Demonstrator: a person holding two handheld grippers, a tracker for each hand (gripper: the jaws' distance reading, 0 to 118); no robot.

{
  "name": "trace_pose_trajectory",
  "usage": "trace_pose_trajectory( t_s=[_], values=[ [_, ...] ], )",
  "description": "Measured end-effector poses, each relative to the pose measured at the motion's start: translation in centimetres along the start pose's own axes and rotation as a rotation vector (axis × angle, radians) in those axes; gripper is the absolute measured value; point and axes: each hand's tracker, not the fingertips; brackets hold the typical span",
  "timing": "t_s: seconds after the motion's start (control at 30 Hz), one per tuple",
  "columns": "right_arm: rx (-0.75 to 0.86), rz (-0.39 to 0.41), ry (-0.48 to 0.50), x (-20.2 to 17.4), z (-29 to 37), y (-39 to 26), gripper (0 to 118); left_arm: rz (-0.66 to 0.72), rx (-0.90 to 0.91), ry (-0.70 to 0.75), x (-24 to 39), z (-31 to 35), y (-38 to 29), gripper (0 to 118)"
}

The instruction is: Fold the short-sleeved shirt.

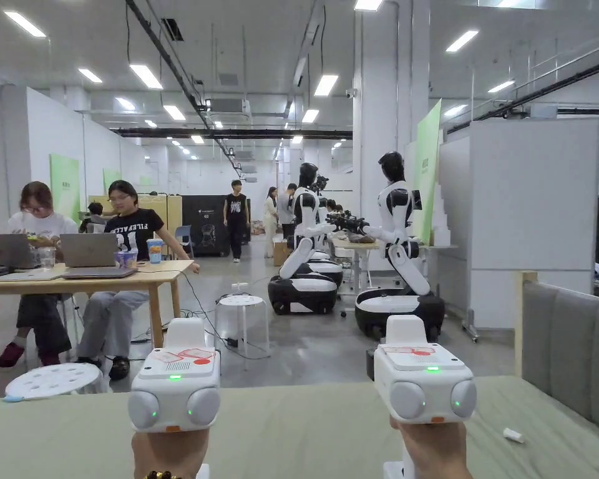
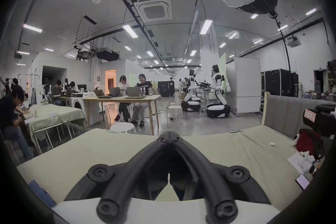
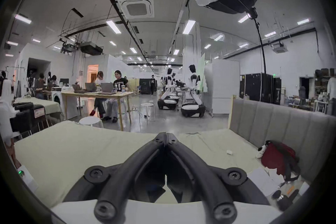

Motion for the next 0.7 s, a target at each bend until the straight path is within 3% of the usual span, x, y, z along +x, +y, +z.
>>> trace_pose_trajectory(
  t_s=[0.27, 0.33, 0.37, 0.47, 0.5, 0.53, 0.6, 0.7],
  values=[
    [-0.001, 0.025, -0.016, -0.5, -0.3, -0.9, 0, -0.022, -0.005, -0.005, -0.3, 0.0, -0.9, 3],
    [-0.005, 0.037, -0.012, -0.7, -0.3, -0.7, 5, -0.032, -0.013, -0.021, -0.3, 0.0, -1.0, 17],
    [-0.006, 0.033, -0.003, -0.7, -0.2, -0.7, 11, -0.033, -0.014, -0.023, -0.3, 0.0, -1.0, 25],
    [-0.009, 0.022, 0.015, -1.0, 0.0, -0.6, 76, -0.019, -0.025, -0.021, -0.4, -0.2, -1.2, 67],
    [-0.006, 0.028, 0.015, -1.2, 0.0, -0.6, 104, -0.011, -0.031, -0.018, -0.4, -0.2, -1.4, 92],
    [-0.001, 0.039, 0.008, -1.4, 0.1, -0.7, 118, -0.004, -0.035, -0.010, -0.4, -0.3, -1.5, 114],
    [0.051, 0.074, -0.021, -1.5, 0.4, -0.6, 118, -0.001, 0.002, 0.014, -0.6, -0.1, -1.8, 118],
    [0.025, 0.062, -0.017, -1.5, 0.4, -0.5, 118, 0.006, -0.019, -0.006, -0.5, -0.1, -2.0, 118]
  ],
)
